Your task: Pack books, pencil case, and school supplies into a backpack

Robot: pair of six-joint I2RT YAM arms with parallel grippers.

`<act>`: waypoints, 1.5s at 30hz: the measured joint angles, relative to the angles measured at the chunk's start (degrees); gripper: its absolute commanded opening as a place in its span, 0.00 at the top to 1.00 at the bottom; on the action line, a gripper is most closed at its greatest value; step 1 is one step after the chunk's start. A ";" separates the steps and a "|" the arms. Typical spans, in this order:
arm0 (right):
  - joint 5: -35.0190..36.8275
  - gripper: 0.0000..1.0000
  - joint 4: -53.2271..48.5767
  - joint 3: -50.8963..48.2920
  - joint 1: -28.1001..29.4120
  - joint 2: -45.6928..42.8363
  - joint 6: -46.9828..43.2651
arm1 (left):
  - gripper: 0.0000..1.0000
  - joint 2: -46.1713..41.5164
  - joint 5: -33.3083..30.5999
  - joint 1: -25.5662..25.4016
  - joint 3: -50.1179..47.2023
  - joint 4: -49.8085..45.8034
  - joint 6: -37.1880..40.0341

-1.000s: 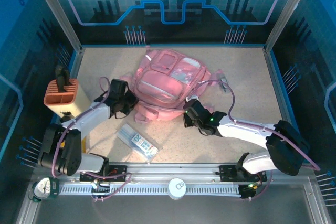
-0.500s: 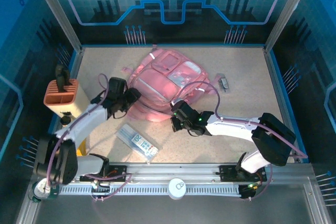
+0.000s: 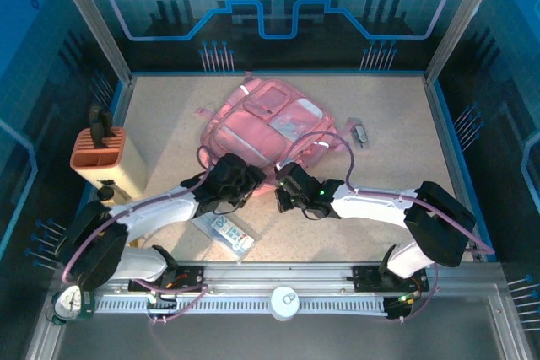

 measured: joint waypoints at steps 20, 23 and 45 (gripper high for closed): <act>0.09 1.00 0.28 -1.66 -12.70 -4.20 -4.87 | 1.00 -0.50 -0.26 10.95 3.69 -5.84 8.11; -1.95 1.00 -1.44 -0.48 -12.68 -4.20 -5.29 | 1.00 -0.55 0.04 11.61 3.69 -7.17 9.60; -14.19 0.39 -16.85 22.27 -21.40 6.14 5.75 | 0.48 -4.50 -0.20 6.64 12.74 -12.50 23.06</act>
